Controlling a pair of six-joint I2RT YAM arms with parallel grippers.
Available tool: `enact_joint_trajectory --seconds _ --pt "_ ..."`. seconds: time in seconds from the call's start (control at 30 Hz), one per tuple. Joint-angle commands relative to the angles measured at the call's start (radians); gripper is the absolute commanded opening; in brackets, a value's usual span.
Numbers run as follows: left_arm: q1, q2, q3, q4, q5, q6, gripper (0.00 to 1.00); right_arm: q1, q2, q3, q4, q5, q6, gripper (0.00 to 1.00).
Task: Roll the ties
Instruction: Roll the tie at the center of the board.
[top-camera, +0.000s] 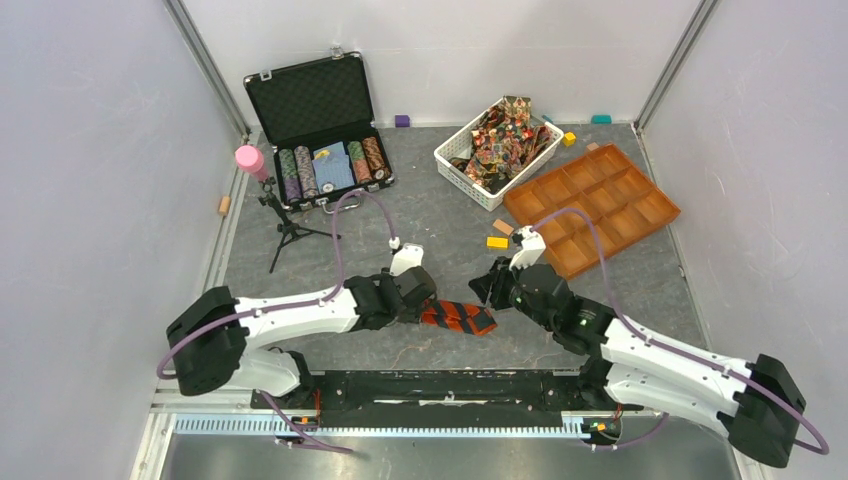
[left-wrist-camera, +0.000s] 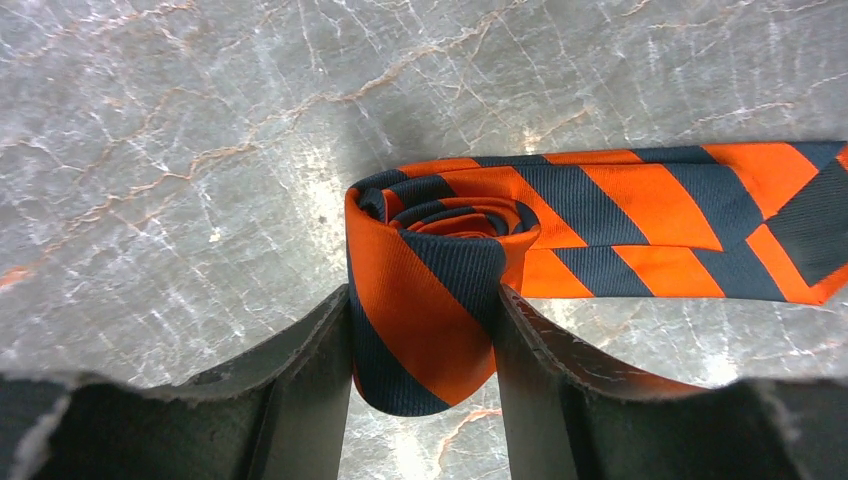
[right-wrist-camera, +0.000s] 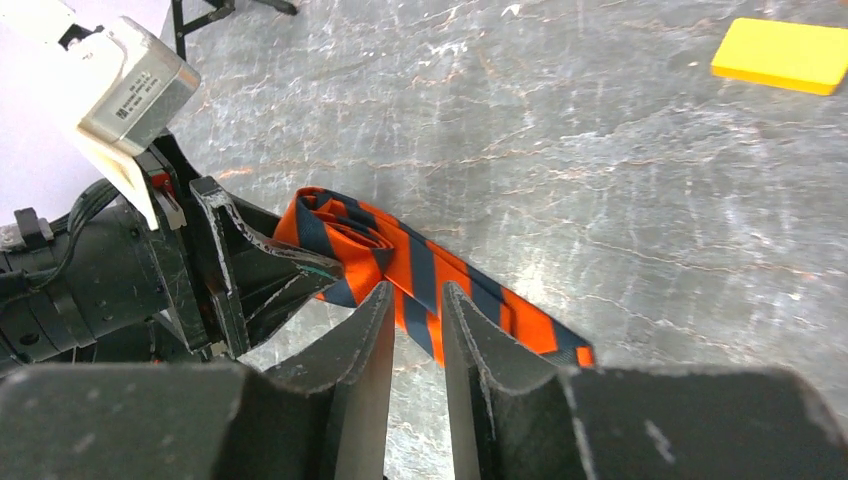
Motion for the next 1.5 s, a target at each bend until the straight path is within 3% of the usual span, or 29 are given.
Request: enact_joint_trajectory --seconds 0.0,0.53,0.9,1.2,1.47 --pt "-0.037 0.07 0.079 -0.136 -0.159 0.038 0.55 -0.006 -0.08 -0.004 -0.102 0.102 -0.024 0.3" --pt "-0.224 0.439 0.408 -0.508 -0.493 -0.055 0.55 -0.007 -0.284 0.04 -0.308 0.22 0.0 0.3" --pt "-0.312 0.606 0.547 -0.615 -0.53 -0.111 0.58 -0.007 -0.403 0.084 -0.457 0.329 -0.002 0.34" --pt "-0.353 0.66 0.624 -0.664 -0.521 -0.136 0.64 -0.007 -0.427 0.086 -0.497 0.353 -0.005 0.47" --pt "-0.375 0.682 0.67 -0.666 -0.494 -0.137 0.65 -0.007 -0.455 0.098 -0.53 0.368 0.005 0.52"
